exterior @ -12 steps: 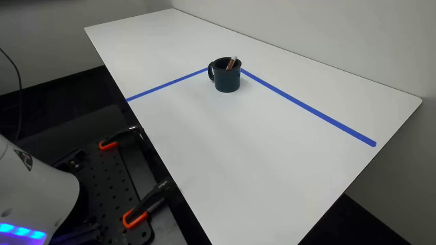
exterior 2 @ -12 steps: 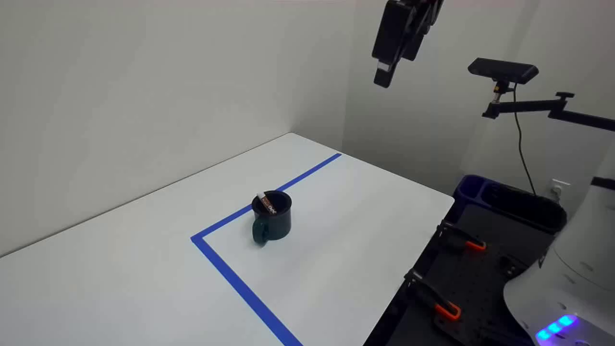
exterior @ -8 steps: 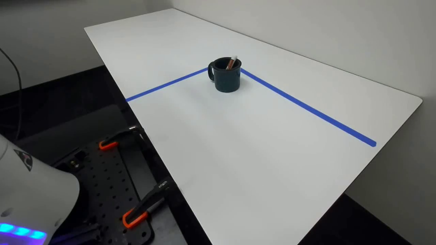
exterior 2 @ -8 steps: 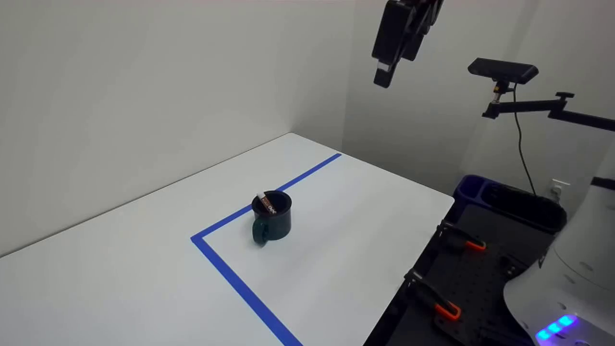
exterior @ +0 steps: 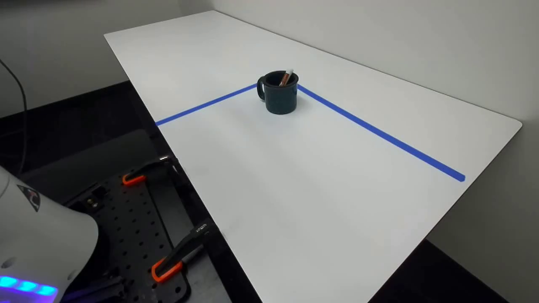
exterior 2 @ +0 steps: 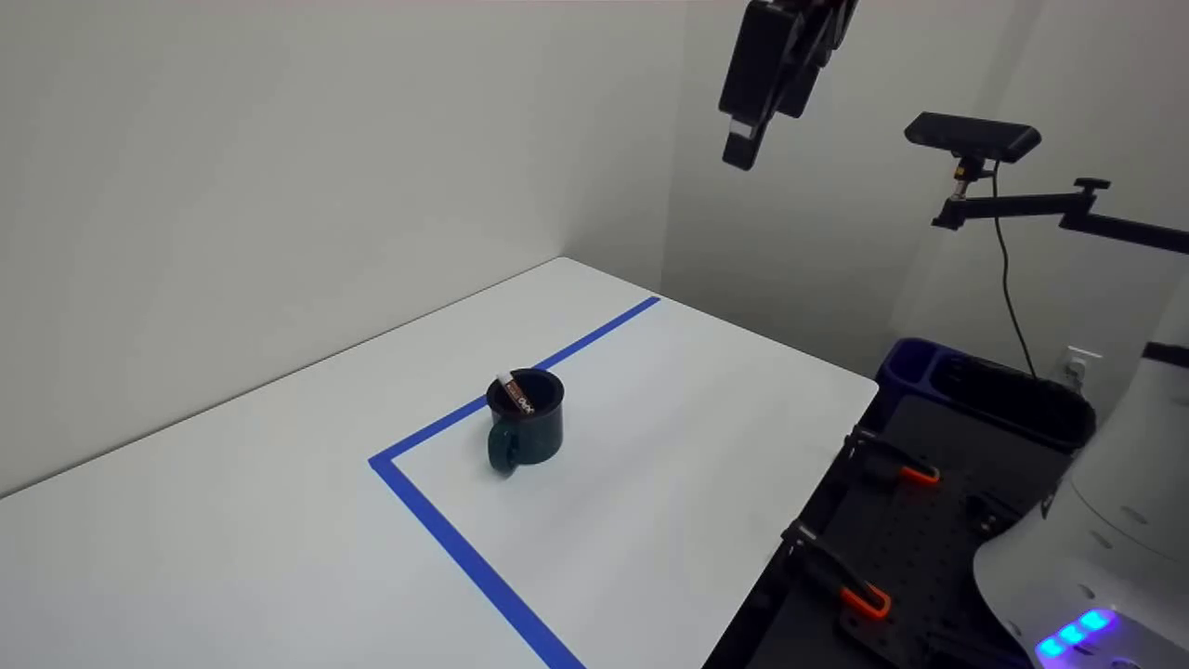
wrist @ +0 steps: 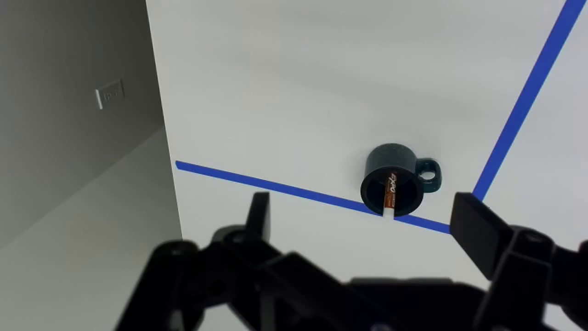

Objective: Remove the marker from the cup and put it on the table inside the border

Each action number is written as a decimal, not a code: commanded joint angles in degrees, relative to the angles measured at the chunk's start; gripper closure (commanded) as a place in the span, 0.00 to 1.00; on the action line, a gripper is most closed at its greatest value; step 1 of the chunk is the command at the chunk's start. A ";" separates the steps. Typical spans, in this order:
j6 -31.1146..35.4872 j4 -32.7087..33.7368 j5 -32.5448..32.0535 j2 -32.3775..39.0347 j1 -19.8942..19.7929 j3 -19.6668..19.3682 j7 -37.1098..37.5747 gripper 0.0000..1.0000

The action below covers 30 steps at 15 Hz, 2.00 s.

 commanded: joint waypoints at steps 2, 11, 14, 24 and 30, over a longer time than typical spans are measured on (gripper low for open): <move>-0.21 0.16 -0.84 0.35 1.12 -0.82 0.77 0.00; 12.43 -2.24 -2.54 7.79 -0.79 -2.05 0.73 0.00; 19.94 -3.20 -3.57 13.89 -1.80 -2.16 1.41 0.00; 44.65 0.26 -10.89 39.42 -5.61 -1.51 7.17 0.00; 49.43 6.37 -21.30 52.28 -6.26 -1.14 16.75 0.00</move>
